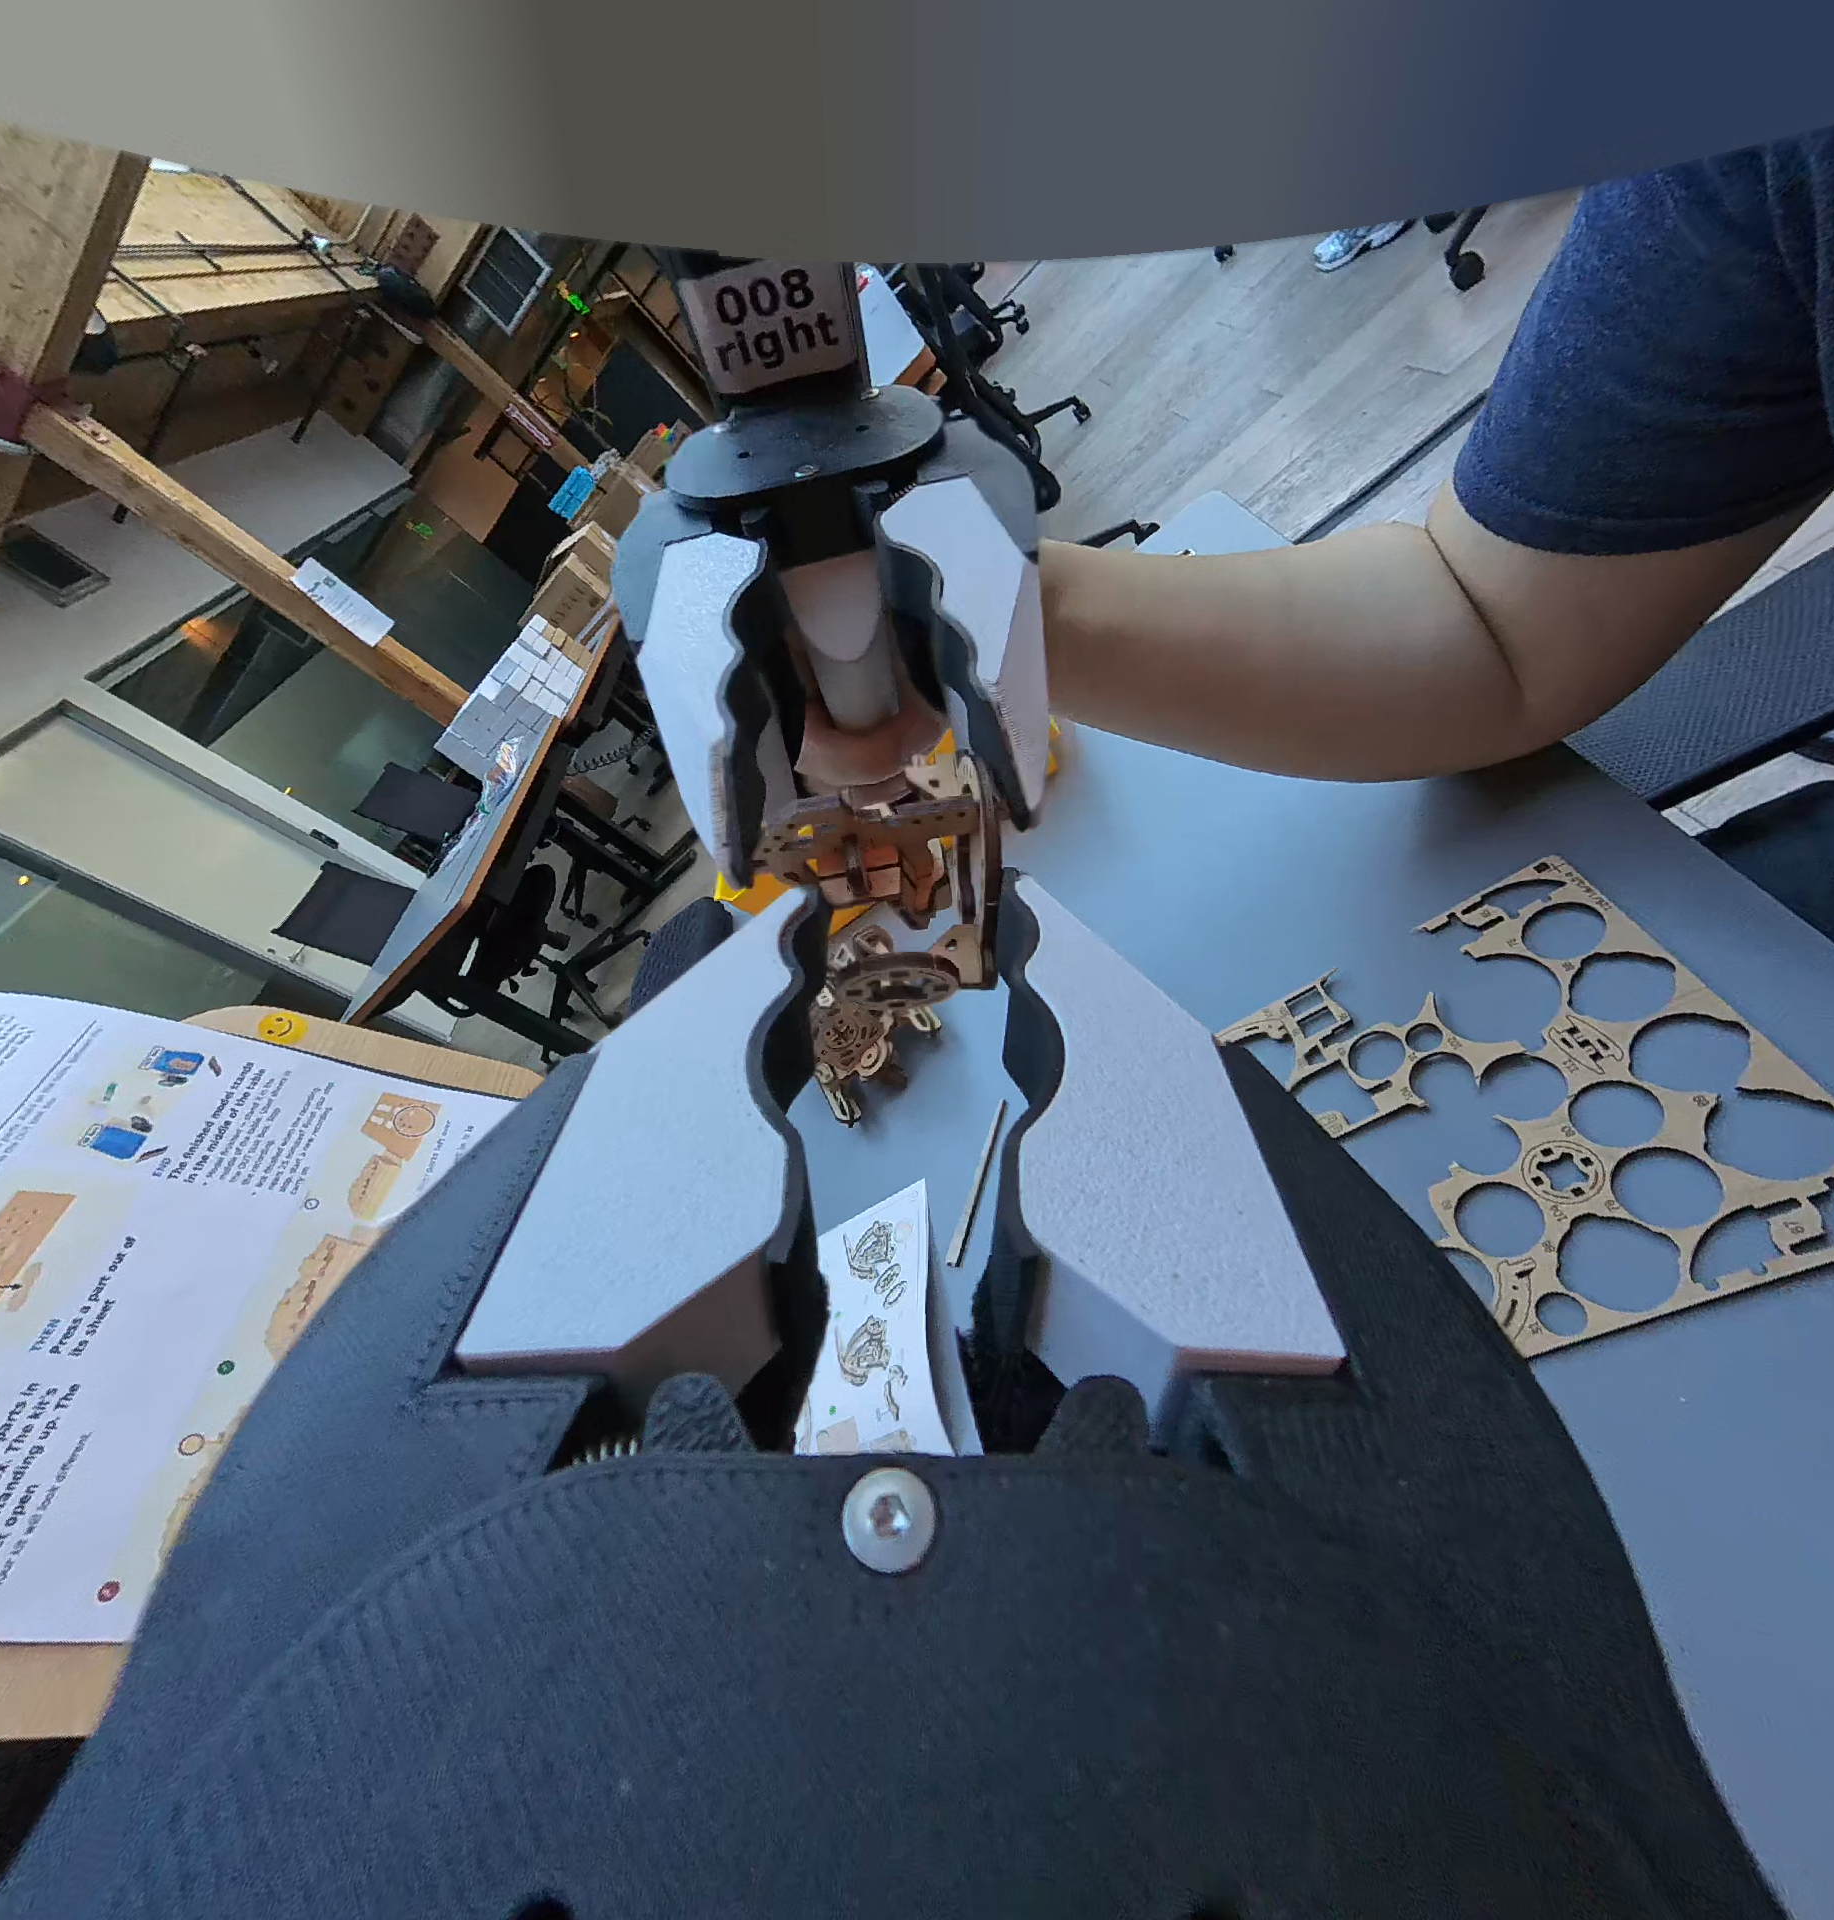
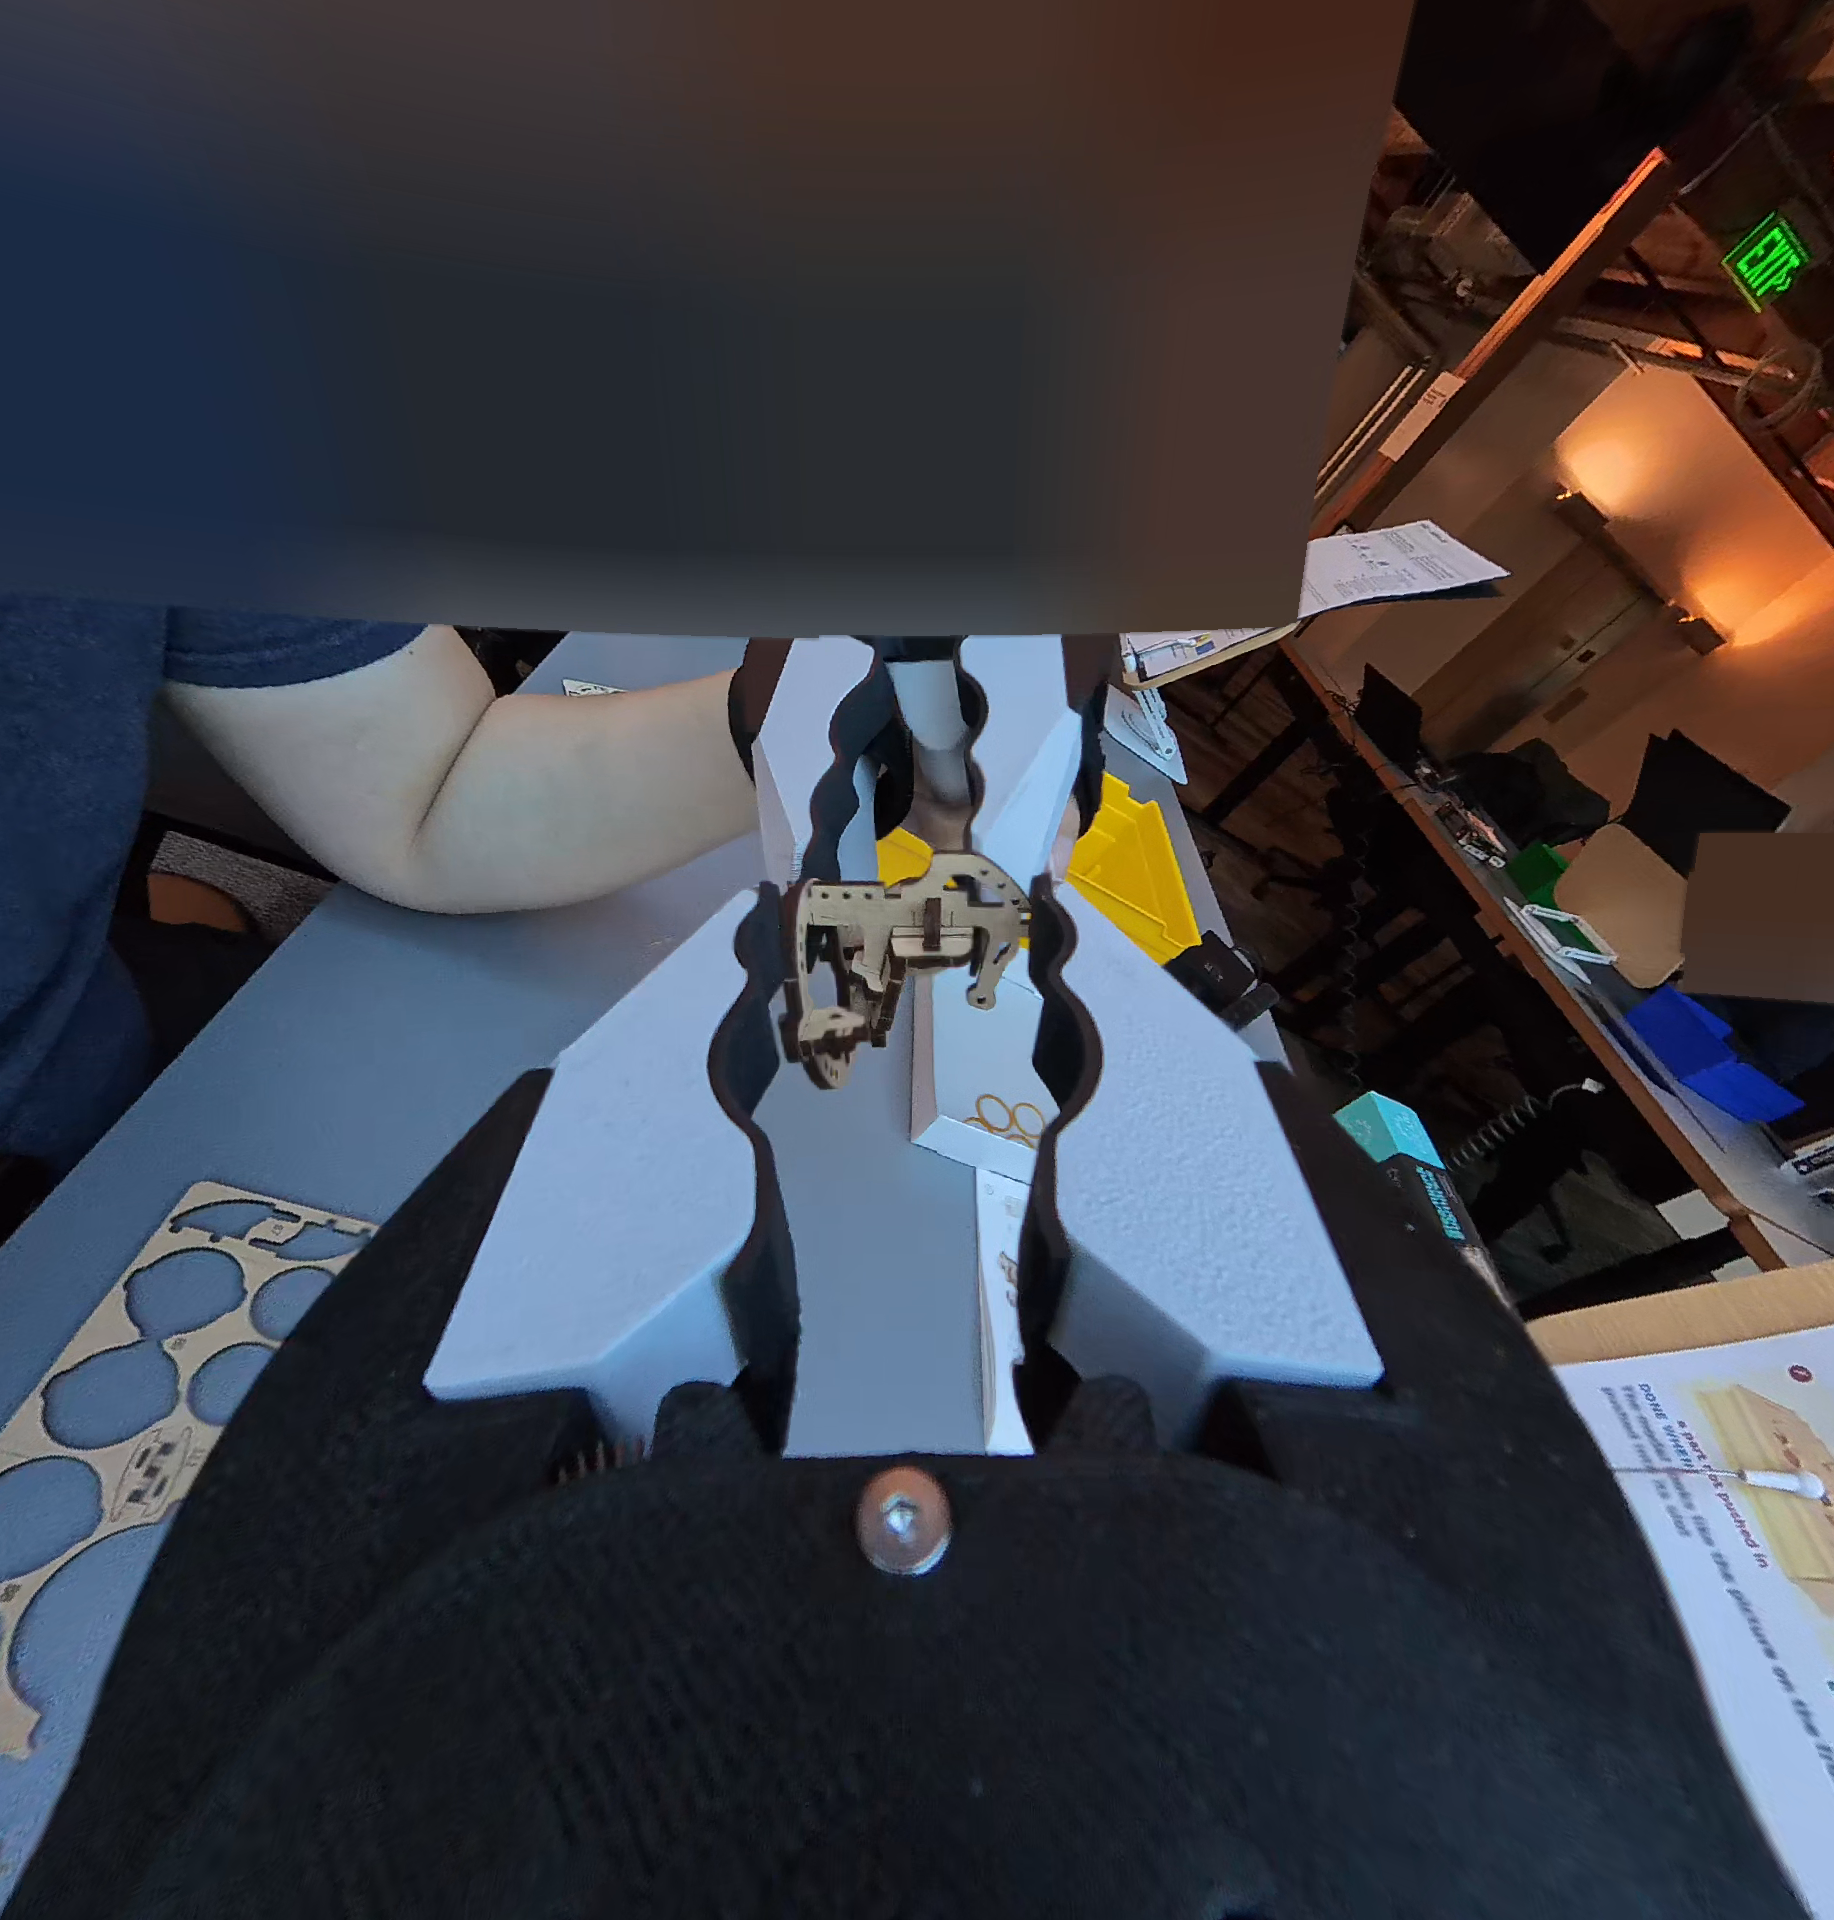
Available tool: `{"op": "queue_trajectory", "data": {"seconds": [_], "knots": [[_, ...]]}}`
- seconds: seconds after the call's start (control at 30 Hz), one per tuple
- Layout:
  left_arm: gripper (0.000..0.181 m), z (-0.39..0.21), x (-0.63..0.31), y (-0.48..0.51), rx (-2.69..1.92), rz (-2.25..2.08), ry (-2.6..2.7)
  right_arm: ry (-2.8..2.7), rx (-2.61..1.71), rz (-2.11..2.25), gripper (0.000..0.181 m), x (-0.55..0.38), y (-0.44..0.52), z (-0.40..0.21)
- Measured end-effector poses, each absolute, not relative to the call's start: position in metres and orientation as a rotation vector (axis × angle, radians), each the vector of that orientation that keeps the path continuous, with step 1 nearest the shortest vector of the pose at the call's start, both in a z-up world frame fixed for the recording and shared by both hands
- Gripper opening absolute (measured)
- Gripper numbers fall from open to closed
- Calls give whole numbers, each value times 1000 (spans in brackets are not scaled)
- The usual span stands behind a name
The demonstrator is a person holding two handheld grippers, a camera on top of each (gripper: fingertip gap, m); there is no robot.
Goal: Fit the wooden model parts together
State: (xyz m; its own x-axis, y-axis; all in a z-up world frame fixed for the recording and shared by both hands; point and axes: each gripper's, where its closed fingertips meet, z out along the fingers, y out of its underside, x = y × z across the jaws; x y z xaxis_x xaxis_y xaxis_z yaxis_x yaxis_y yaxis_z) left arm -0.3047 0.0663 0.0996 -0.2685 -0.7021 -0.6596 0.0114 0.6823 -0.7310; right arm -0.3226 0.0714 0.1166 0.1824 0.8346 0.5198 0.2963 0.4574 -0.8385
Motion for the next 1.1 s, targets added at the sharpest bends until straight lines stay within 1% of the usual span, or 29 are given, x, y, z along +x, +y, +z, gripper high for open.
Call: {"op": "queue_trajectory", "data": {"seconds": [0.13,0.23,0.3,0.4,0.43,0.57,0.63,0.83,0.9,0.93,1.1], "knots": [[32,98,-302,68,-549,-716,1712,-1394,-1103,489,47,-321,73,114],[32,112,-301,67,-544,-775,1623,-1342,-1045,499,47,-317,72,127],[38,118,-302,64,-548,-825,1602,-1347,-1030,522,47,-317,68,128],[48,123,-302,67,-544,-790,1566,-1349,-991,489,47,-318,67,130],[49,124,-303,65,-541,-803,1564,-1350,-979,502,47,-319,65,131],[42,122,-304,60,-529,-840,1587,-1351,-912,496,47,-321,61,134],[49,121,-304,59,-522,-841,1597,-1373,-881,503,47,-323,57,132],[54,120,-305,50,-492,-873,1619,-1401,-799,543,47,-328,47,131],[51,118,-305,49,-489,-872,1633,-1400,-794,542,47,-330,48,131],[43,118,-306,48,-482,-872,1636,-1386,-791,536,47,-329,49,133],[43,117,-306,47,-465,-847,1642,-1388,-784,559,47,-330,47,132]]}}
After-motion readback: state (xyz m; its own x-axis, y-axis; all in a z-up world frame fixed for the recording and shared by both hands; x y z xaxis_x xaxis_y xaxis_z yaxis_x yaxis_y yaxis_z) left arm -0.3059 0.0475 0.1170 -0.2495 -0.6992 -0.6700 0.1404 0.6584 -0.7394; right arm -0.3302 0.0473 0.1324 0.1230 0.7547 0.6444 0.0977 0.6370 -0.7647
